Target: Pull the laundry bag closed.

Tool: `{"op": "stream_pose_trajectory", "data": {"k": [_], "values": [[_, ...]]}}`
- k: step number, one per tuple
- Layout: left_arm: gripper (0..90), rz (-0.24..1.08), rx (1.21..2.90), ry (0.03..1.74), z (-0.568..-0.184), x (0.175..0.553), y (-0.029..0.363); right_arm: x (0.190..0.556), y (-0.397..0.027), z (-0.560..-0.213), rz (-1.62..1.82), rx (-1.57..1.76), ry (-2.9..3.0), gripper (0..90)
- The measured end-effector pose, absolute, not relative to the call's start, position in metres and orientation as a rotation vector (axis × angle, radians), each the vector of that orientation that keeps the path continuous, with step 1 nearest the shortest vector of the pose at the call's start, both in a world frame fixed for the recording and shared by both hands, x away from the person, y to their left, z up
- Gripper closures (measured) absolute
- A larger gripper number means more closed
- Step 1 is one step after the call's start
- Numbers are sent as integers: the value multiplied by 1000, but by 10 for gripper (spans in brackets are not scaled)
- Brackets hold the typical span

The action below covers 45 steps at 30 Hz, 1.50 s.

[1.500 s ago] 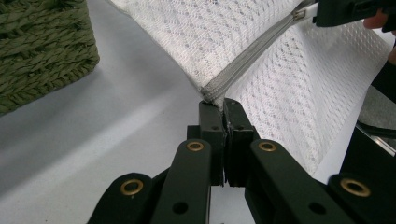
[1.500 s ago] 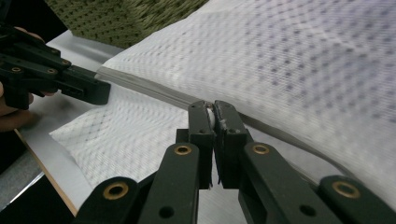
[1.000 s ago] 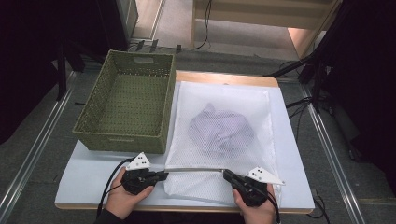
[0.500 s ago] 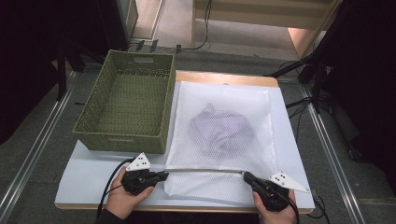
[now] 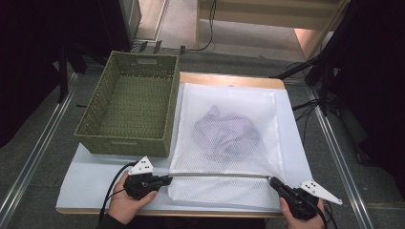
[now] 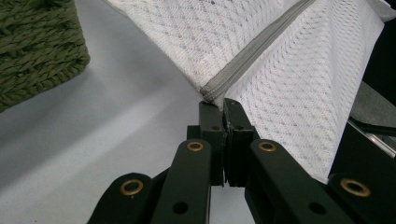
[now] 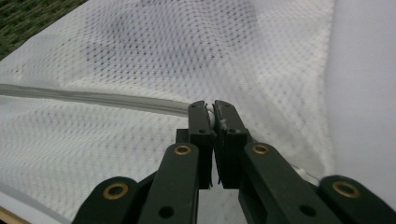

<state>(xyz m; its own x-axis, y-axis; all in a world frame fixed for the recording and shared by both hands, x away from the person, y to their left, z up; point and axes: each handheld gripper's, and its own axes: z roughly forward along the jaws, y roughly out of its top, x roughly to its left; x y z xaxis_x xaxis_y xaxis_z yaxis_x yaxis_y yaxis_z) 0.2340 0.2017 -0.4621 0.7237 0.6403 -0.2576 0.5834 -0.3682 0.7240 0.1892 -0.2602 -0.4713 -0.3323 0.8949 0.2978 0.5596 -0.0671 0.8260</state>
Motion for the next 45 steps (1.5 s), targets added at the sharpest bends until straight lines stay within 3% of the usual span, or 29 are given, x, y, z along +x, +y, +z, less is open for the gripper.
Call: {"op": "stream_pose_trajectory", "data": {"k": [19,31,34,40,45], "values": [[890,78,2068,915,-462,234,200,183,-304,-475,1331,1650,1767,876],[874,85,2067,890,-461,231,199,182,-303,-475,1307,1631,1752,862],[757,86,2059,878,-460,230,202,181,-304,-473,1280,1613,1731,829],[481,141,1951,893,-452,230,218,180,-311,-470,1313,1590,1681,630],[347,184,1904,898,-446,229,229,183,-308,-468,1305,1551,1676,463]]}}
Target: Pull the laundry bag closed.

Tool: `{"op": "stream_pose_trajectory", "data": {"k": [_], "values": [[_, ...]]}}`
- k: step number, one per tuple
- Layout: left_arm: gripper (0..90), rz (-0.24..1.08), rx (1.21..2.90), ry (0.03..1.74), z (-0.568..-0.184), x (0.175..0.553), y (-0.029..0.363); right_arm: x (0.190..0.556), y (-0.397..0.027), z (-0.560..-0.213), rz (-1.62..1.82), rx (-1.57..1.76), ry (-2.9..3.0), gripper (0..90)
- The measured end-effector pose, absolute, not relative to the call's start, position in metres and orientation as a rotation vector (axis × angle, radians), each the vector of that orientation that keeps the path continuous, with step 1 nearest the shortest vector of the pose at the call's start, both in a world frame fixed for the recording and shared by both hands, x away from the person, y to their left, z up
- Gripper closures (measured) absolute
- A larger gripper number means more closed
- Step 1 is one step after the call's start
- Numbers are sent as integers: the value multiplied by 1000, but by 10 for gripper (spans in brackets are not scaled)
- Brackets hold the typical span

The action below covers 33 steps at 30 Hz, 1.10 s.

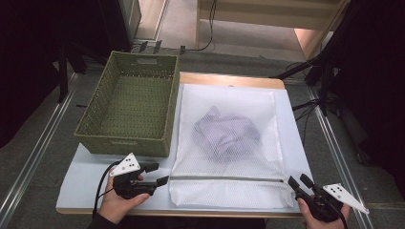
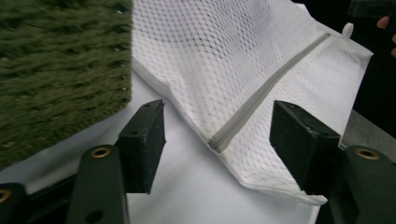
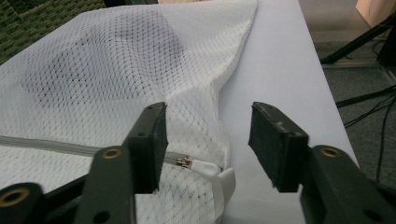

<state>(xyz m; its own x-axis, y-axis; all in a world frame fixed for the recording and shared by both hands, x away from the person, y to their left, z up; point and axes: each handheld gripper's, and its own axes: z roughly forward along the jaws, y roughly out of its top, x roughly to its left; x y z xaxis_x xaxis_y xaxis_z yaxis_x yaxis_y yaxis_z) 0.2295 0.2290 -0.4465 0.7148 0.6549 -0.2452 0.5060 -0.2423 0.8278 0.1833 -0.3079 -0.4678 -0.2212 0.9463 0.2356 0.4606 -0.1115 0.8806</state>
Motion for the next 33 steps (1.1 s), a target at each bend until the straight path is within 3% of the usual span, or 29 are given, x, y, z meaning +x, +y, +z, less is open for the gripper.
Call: {"op": "stream_pose_trajectory", "data": {"k": [8,15,27,33], "values": [[55,286,1879,923,-443,228,246,190,-305,-465,1269,1519,1689,217],[12,331,1839,951,-441,230,266,202,-306,-464,1267,1497,1677,0],[0,417,1835,998,-439,230,289,208,-325,-472,1267,1542,1614,0],[0,457,1748,1013,-437,224,311,205,-330,-476,1291,1540,1617,0]]}}
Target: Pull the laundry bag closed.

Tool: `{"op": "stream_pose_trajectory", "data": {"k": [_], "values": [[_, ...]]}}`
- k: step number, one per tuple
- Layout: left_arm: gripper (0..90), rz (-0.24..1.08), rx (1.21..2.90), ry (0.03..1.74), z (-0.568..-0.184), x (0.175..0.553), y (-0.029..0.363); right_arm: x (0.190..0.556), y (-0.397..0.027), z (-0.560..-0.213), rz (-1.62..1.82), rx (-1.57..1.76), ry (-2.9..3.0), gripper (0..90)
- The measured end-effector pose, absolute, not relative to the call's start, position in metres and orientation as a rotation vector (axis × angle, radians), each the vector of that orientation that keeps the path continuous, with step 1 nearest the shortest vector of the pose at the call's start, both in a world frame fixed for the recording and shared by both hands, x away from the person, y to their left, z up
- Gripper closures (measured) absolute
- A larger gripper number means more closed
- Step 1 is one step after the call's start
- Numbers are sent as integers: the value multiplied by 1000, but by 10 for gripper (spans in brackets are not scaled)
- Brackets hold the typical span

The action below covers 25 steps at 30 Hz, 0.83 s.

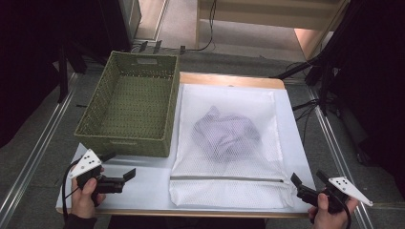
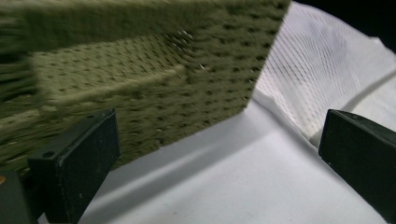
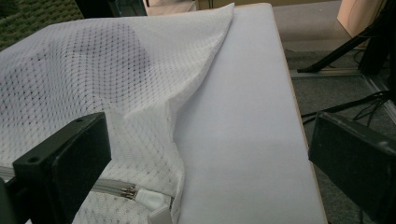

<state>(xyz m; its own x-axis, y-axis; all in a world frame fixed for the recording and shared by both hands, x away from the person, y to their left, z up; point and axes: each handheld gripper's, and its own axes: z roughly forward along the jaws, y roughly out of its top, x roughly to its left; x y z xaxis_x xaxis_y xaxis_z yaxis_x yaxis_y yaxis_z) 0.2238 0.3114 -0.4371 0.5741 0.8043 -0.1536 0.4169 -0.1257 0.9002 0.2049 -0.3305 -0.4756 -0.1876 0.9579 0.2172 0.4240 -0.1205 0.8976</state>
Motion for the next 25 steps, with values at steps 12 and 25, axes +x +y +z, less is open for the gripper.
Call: {"op": "stream_pose_trajectory", "data": {"k": [12,25], "values": [[0,464,1644,1060,-438,211,342,194,-335,-471,1376,1551,1515,0],[0,466,1679,1055,-445,209,342,187,-330,-470,1385,1531,1518,0]]}}
